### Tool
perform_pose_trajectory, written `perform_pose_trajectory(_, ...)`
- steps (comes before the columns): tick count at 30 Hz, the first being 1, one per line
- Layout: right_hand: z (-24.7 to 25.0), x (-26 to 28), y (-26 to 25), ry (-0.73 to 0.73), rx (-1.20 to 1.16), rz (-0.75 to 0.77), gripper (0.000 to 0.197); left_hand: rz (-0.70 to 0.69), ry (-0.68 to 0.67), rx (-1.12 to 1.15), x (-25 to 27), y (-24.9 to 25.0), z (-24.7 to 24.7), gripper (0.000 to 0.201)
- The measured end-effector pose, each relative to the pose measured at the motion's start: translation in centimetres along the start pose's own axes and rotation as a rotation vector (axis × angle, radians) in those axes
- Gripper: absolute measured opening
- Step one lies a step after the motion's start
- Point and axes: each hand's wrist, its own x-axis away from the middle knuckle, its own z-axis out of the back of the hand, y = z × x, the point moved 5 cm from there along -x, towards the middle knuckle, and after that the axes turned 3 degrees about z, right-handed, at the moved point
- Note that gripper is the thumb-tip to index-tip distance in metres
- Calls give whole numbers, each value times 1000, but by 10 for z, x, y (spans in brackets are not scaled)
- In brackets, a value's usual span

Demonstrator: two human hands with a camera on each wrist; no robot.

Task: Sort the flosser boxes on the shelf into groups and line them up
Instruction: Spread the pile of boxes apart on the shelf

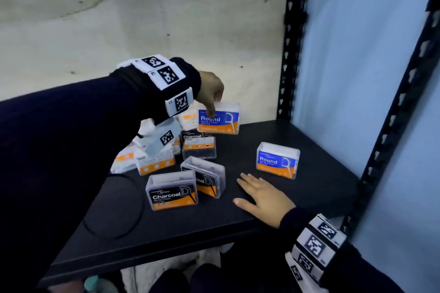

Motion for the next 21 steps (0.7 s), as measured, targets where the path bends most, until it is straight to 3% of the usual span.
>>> perform_pose_trajectory(2, -1, 0, 0, 1, 10, -5, 87, -21, -3, -8, -15, 15, 0, 51)
perform_pose_trajectory(6, -3, 2, 1, 13, 34, -2, 64, -74, 18, 3, -46, 44, 4, 52)
perform_pose_trajectory(11, -7, 1, 2, 41, 35, 22, 76, -139, -12, -26, -82, 75, 0, 53)
perform_pose_trajectory(17, -5, 1, 5, 55, -31, 40, 64, -241, -100, -91, -110, 107, -19, 41)
perform_pose_trajectory(21, -5, 0, 7, 52, -30, 47, 64, -288, -193, -79, -117, 116, -32, 52)
